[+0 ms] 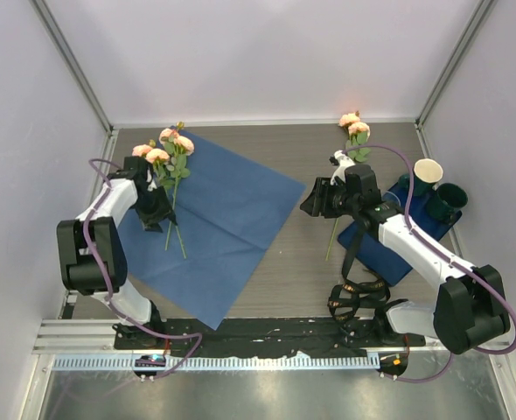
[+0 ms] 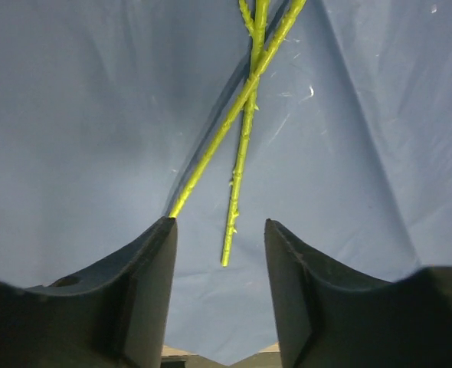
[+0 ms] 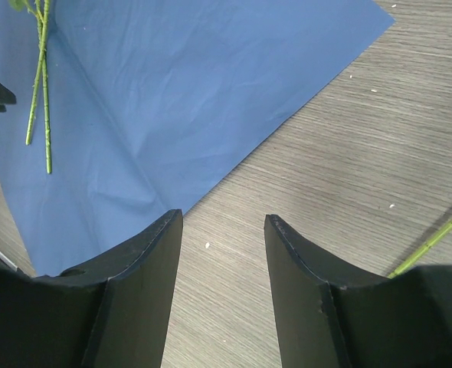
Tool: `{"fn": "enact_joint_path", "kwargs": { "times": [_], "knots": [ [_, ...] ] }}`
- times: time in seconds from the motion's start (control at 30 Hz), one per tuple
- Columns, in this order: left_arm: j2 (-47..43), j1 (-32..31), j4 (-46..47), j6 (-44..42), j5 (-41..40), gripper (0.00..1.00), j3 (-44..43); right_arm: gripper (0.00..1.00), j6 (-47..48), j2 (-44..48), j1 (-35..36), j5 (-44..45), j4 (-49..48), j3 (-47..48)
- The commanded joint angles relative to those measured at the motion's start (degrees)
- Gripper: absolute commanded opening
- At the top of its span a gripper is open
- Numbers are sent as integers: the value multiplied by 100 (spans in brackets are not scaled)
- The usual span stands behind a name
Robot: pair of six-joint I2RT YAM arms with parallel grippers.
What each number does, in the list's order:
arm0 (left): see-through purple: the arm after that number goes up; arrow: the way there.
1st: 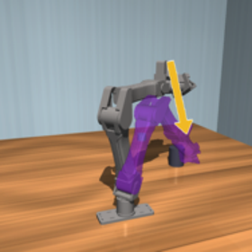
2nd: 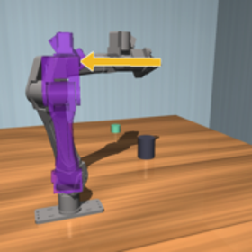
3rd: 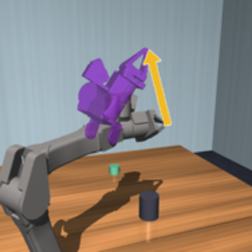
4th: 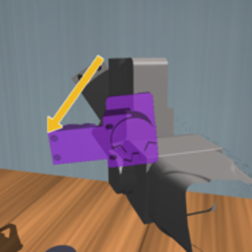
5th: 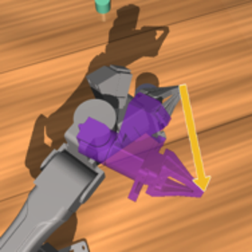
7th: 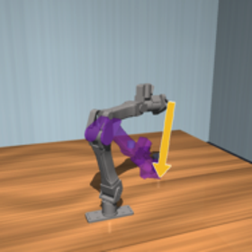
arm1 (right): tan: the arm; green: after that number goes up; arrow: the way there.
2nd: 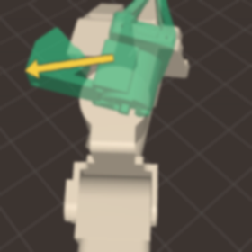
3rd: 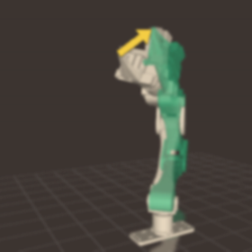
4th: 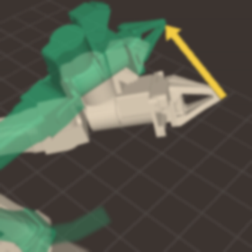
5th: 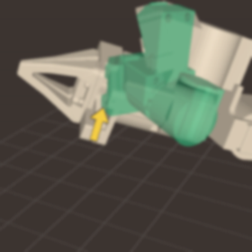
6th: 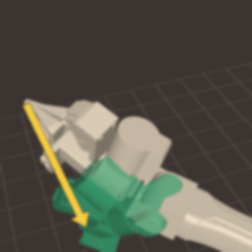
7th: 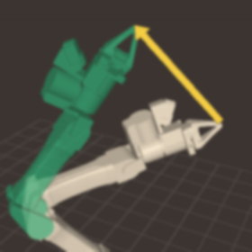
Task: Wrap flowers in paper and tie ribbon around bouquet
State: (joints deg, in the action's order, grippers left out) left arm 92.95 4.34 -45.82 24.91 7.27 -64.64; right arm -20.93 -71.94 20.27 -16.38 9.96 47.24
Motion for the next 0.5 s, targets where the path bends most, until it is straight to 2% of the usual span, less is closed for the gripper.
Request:
{"fn": "enact_joint_path", "kwargs": {
  "times": [0.0, 0.17, 0.47],
  "knots": [
    [346, -3, 258, -109, 126, 50, -171, 54, -25, 93, -23, -49, -90, 48],
    [689, 6, 390, -179, 65, 41, -171, 54, 10, 145, -23, -14, -81, 31],
    [839, 6, 346, -364, -507, 43, -224, 54, -16, 93, -32, -84, -161, -13]
  ]
}}
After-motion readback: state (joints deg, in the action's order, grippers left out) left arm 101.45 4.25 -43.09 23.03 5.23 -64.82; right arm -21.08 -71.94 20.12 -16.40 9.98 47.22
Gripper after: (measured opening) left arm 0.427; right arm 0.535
